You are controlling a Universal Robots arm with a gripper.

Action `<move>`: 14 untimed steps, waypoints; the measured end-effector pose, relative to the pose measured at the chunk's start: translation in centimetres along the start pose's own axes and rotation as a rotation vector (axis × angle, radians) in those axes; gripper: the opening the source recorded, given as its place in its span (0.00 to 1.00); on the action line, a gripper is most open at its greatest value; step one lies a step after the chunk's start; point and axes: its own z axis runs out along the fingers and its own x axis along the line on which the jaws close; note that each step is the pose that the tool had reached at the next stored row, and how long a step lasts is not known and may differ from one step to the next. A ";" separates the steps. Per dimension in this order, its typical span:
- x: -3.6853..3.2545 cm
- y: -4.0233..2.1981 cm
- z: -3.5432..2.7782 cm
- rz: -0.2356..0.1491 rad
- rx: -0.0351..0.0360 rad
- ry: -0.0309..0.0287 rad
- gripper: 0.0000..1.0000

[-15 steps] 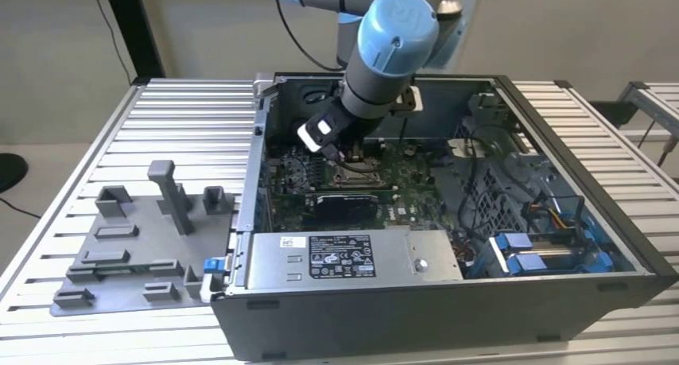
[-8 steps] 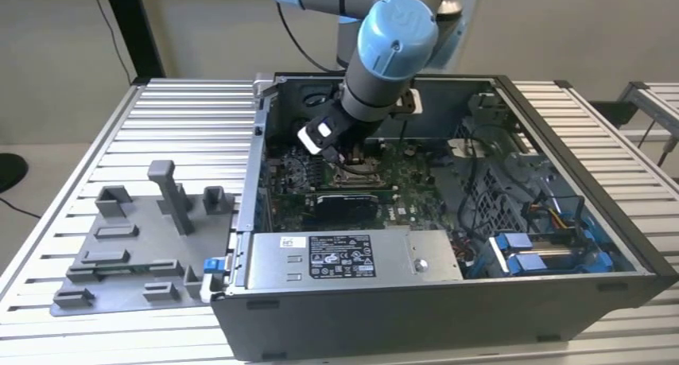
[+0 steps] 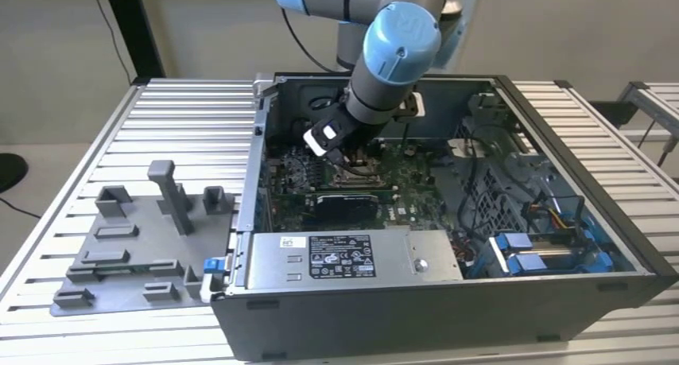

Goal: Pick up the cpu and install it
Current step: 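Close the cpu cover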

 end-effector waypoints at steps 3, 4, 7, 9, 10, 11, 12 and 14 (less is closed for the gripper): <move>-0.18 0.46 0.27 0.000 0.0005 0.0002 0.00; -0.21 0.54 0.31 0.000 0.0005 0.0002 0.00; -0.10 0.55 0.09 0.001 0.0009 0.0000 0.00; 0.23 0.49 -0.76 0.000 0.0011 0.0003 0.00; 0.36 0.36 -1.17 0.001 0.0011 0.0001 0.00; 0.38 0.21 -1.42 0.000 0.0011 0.0002 0.00; 0.34 0.02 -1.54 0.000 0.0010 -0.0007 0.00; 0.32 -0.27 -1.56 0.001 0.0016 -0.0104 0.00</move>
